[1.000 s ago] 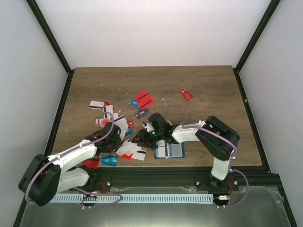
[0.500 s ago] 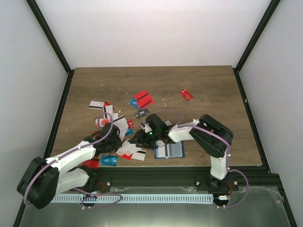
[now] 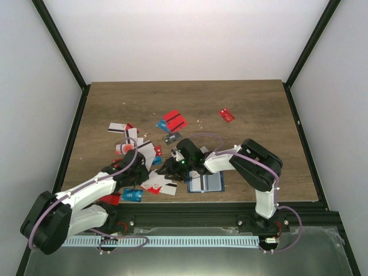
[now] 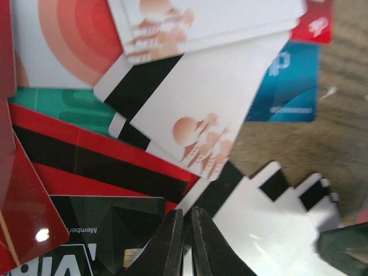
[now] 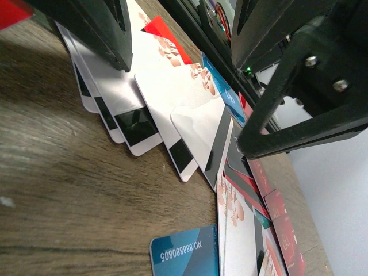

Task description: Put the credit cards into the card holder

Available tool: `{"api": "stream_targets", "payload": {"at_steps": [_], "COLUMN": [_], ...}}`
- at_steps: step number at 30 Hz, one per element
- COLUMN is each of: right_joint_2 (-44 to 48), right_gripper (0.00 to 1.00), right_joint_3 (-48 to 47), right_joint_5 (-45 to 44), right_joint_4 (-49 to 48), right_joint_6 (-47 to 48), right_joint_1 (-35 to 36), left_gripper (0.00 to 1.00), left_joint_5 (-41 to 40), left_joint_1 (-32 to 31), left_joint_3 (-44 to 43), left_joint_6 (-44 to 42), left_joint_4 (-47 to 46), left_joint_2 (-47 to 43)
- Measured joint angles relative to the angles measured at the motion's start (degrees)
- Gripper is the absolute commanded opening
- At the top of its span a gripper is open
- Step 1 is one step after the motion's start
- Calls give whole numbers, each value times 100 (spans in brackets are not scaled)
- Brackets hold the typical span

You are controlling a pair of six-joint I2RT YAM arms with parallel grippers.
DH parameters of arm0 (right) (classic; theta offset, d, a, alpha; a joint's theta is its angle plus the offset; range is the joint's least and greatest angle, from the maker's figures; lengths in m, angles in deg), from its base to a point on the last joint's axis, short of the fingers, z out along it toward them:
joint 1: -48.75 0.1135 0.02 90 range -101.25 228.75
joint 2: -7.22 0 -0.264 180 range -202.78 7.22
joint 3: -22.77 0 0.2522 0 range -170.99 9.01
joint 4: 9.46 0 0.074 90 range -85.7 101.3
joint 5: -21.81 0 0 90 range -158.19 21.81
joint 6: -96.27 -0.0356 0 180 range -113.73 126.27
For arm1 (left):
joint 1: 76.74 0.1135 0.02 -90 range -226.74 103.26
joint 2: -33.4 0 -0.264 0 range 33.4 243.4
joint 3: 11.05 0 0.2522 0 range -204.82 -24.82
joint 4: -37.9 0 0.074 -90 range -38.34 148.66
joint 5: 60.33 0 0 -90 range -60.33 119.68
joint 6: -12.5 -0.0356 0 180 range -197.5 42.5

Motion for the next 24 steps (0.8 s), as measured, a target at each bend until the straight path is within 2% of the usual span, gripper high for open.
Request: {"api": "stream_targets", "payload": {"at_steps": [8, 24], "right_joint_2": [-118, -433], "right_gripper": [50, 48], "right_joint_3": [-72, -122], "right_joint_5": [83, 492], "right_joint_4": [-140, -769], "right_joint_6": [-74, -350], "right_joint_1": [0, -4], "left_gripper": [8, 7], "left_joint_5": [66, 229], "left_joint_1": [0, 4], "left_joint_3": [52, 319], "left_joint_6": [-7, 120], "left_joint_4": [-385, -745], "left_joint_2": [382, 181]}}
